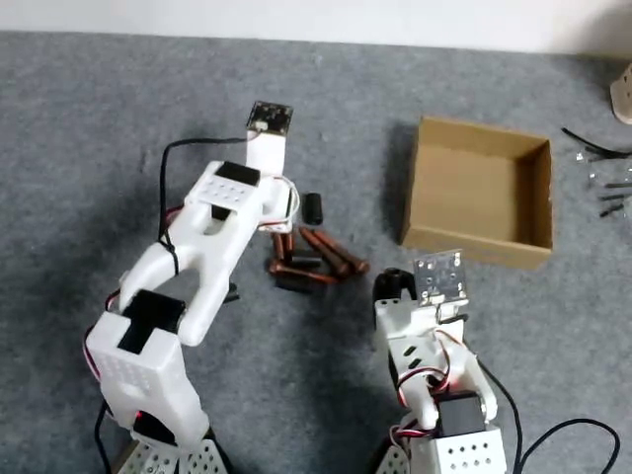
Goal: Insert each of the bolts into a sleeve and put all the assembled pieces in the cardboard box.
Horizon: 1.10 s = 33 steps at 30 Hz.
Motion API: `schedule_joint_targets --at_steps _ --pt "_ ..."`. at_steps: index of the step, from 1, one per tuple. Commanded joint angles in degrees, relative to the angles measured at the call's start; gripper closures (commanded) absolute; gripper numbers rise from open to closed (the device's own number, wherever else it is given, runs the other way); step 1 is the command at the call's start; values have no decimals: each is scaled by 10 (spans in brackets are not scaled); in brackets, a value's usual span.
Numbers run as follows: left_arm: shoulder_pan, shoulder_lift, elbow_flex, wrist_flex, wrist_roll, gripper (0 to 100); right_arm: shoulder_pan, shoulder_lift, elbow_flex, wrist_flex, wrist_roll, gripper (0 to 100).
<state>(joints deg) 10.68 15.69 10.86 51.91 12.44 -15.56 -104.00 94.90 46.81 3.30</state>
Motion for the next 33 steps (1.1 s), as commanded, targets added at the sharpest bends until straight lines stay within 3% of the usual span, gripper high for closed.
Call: schedule_joint_targets --at_steps 1,7,13,33 --pt "-14 -15 -1 -14 -7 829 6 -7 -4 0 8 994" --pt "-17 55 -43 -26 2 829 6 -7 -4 0 8 994" --pt "-38 93 -98 32 34 829 6 -7 -4 0 8 994" --pt "-30 90 -101 40 29 829 6 -7 -4 0 8 994"
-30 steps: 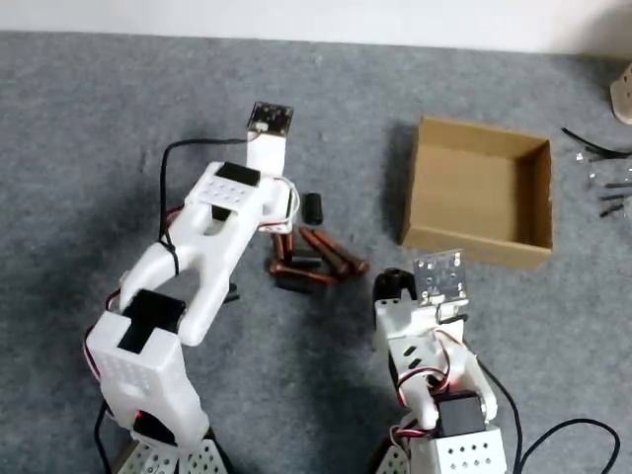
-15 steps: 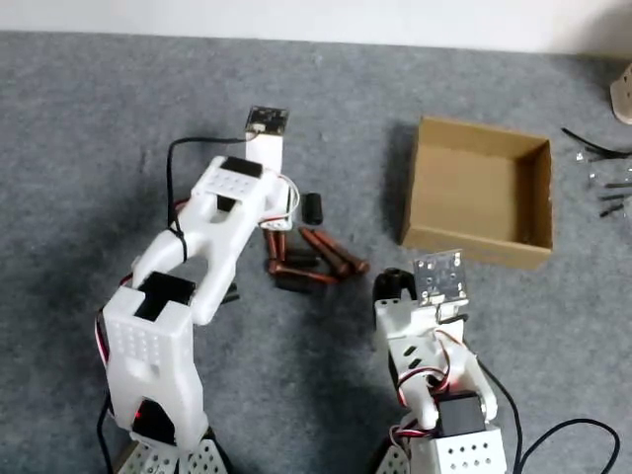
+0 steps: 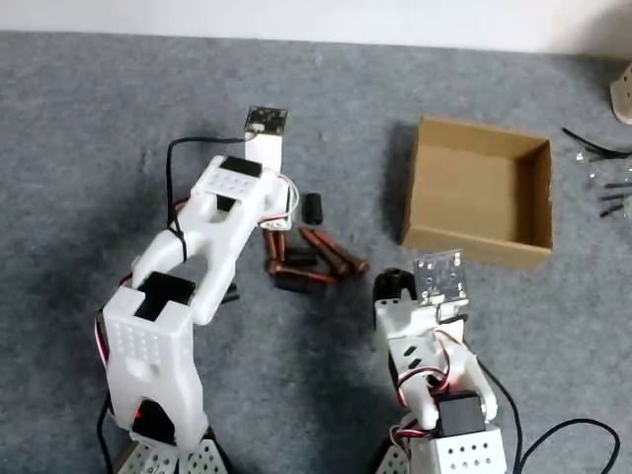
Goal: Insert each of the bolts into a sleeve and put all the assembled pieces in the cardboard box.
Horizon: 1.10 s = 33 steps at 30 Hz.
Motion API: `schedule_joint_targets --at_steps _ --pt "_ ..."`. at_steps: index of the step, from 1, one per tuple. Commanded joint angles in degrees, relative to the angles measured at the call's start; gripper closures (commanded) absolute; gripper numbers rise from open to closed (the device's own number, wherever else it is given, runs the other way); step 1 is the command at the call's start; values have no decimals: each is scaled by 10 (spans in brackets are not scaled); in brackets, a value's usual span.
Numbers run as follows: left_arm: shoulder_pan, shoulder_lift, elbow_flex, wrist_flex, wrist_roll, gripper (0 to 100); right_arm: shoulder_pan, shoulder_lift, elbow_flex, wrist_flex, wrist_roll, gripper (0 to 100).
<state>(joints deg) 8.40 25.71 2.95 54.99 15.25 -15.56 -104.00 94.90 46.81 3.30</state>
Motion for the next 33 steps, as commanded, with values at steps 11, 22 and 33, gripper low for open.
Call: schedule_joint_targets --at_steps 11,22,33 --pt "-11 -127 65 5 -36 829 6 -7 -4 0 8 994" --pt "-50 -131 80 3 -4 829 6 -7 -4 0 9 994" --pt "-15 -131 125 -62 -6 829 6 -7 -4 0 9 994"
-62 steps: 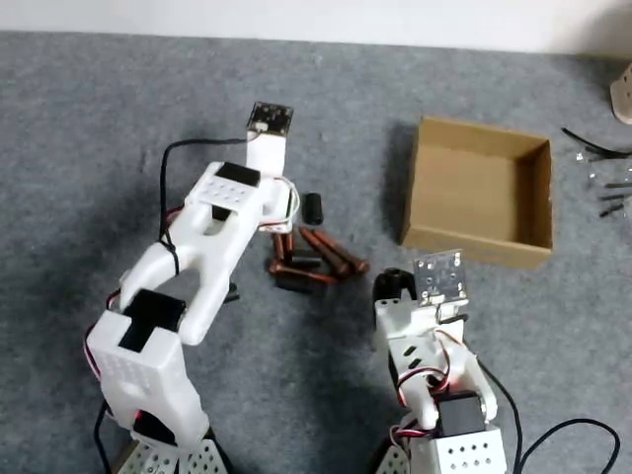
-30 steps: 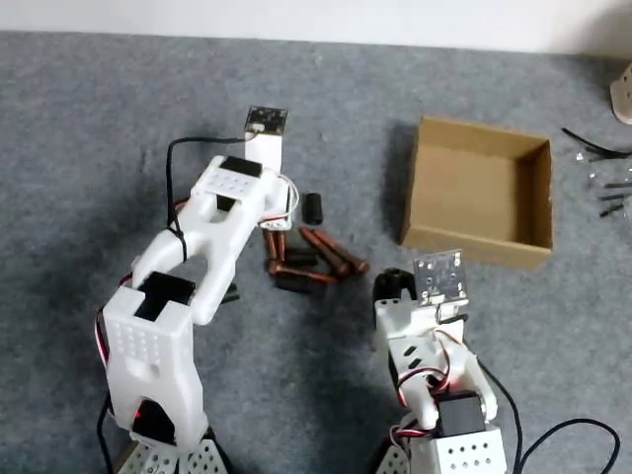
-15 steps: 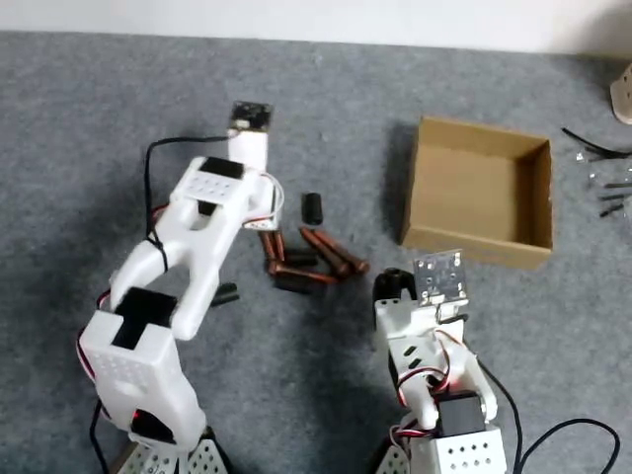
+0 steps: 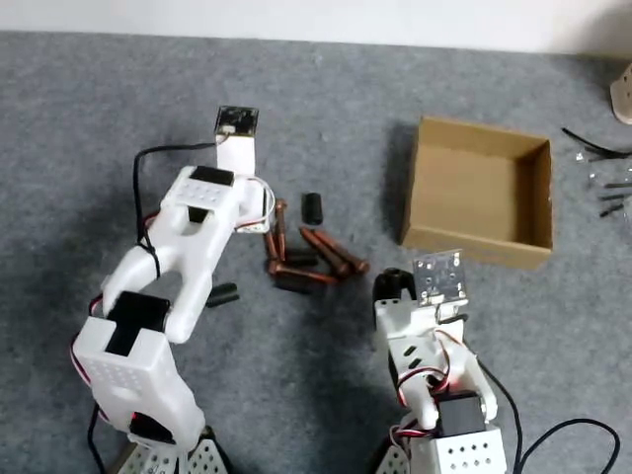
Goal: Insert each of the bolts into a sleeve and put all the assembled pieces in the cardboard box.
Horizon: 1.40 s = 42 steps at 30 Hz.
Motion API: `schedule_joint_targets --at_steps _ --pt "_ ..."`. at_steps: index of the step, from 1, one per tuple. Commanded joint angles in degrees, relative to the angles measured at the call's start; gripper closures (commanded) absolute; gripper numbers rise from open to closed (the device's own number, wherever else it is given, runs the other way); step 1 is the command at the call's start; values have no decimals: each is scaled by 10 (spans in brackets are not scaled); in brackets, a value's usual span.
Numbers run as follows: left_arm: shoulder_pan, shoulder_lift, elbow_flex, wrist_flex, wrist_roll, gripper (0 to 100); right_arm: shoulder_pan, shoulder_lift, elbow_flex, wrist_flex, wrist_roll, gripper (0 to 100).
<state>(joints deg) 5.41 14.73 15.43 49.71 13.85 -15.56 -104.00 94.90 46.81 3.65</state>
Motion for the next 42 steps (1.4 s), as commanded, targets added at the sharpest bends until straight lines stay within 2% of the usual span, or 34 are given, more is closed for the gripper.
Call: schedule_joint_targets --at_steps 1,11,18,22,26,31,36,38,42 --pt "15 -22 0 -11 6 829 6 -7 -4 0 5 994" --pt "43 -38 -24 4 -12 829 6 -7 -4 0 5 994" --pt "33 -39 -22 7 -11 829 6 -7 -4 0 5 994" --pt "29 -2 -18 5 -10 829 6 -7 -4 0 5 994" --pt "29 51 -65 11 -8 829 6 -7 -4 0 5 994" --pt "29 91 -126 77 0 829 6 -7 -4 0 5 994" --pt "17 118 -160 105 21 832 6 -7 -4 0 5 994" --pt "19 124 -171 117 21 865 6 -7 -4 0 5 994" --pt "21 131 -177 124 20 994 6 -7 -4 0 5 994"
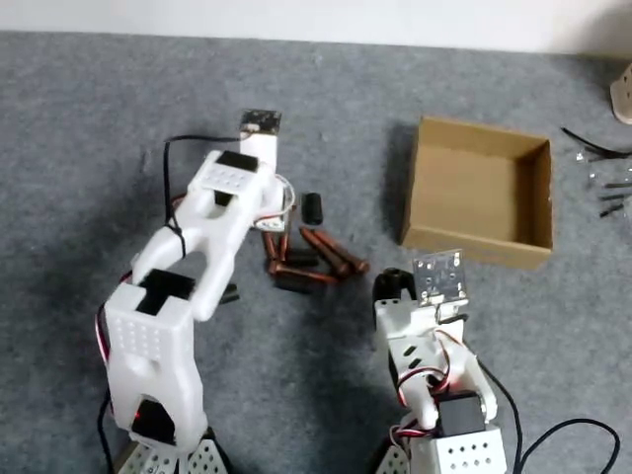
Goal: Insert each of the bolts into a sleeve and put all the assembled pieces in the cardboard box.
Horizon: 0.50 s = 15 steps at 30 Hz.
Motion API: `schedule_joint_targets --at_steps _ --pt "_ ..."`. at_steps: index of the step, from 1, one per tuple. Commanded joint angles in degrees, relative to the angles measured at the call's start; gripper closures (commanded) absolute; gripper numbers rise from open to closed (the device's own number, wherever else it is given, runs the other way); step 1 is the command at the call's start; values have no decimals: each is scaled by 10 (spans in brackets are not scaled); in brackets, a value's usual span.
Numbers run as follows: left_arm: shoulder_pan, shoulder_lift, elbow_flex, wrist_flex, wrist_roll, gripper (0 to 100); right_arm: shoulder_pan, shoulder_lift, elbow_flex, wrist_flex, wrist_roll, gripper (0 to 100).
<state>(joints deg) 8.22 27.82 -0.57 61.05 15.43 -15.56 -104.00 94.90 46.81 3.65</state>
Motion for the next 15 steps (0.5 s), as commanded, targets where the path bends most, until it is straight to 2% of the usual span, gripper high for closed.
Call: schedule_joint_targets --at_steps 1,6,9,15 --pt "-7 0 -17 11 4 997 6 -7 -4 0 5 994" --pt "-2 -2 -12 11 -2 995 6 -7 -4 0 5 994" --pt "19 -5 -13 19 -50 995 7 -7 -5 0 5 994" --pt "26 -111 65 -11 -58 995 7 -7 -3 -23 4 994"
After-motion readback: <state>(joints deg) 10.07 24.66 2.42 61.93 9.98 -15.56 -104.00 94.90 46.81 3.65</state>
